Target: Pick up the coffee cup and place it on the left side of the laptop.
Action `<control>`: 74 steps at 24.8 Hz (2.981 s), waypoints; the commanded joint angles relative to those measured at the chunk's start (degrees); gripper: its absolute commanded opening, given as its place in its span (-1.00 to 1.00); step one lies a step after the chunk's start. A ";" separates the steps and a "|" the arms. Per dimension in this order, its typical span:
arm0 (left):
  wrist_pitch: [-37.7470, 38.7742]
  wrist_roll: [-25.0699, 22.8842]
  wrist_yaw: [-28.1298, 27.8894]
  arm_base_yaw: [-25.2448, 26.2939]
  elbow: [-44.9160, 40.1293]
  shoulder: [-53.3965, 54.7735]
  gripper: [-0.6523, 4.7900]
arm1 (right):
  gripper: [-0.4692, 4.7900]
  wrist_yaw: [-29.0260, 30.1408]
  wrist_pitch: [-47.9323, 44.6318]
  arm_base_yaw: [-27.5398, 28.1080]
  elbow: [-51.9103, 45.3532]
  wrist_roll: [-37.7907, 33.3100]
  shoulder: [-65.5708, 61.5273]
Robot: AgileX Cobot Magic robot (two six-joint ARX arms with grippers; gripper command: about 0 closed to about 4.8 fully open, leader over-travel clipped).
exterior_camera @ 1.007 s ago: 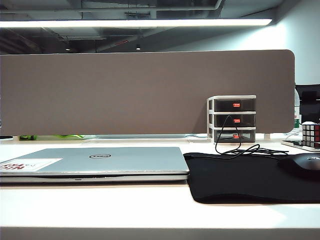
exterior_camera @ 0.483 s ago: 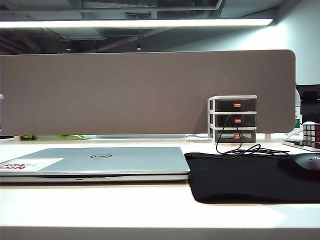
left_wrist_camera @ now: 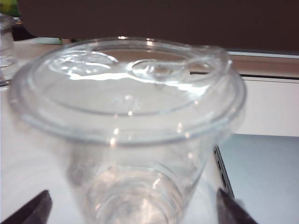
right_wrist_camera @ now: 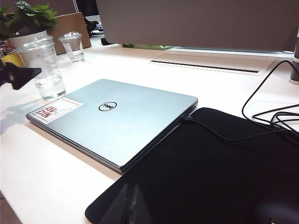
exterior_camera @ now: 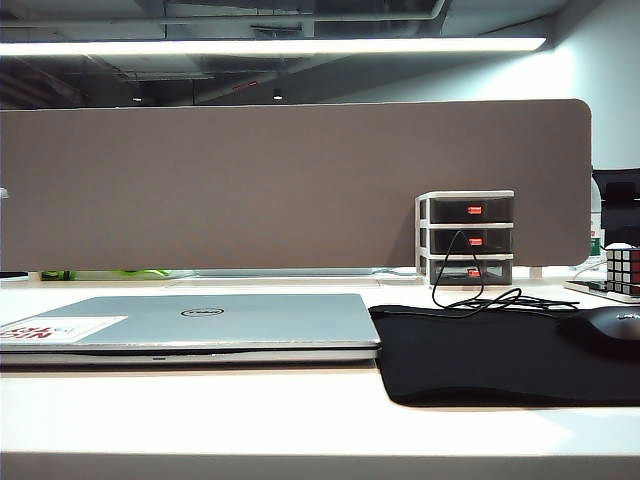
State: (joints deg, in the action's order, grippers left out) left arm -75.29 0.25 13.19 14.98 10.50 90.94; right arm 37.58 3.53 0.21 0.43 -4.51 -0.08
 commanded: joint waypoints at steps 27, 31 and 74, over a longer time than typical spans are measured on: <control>-6.71 16.70 8.50 -6.64 -10.16 -14.27 -0.78 | -0.83 -29.51 -4.74 0.02 -0.31 0.31 0.09; -6.62 16.68 8.48 -6.64 -10.16 -18.21 -0.78 | -0.83 -34.77 -4.66 0.02 -0.31 1.70 0.11; 69.83 1.40 -28.96 -43.65 -10.08 -89.66 -0.78 | -0.84 -58.40 -2.62 -24.09 -0.31 9.42 0.02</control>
State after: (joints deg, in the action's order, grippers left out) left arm -8.58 2.28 -15.66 -28.64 0.40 3.03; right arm -20.78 1.93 -23.88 0.43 2.72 -0.10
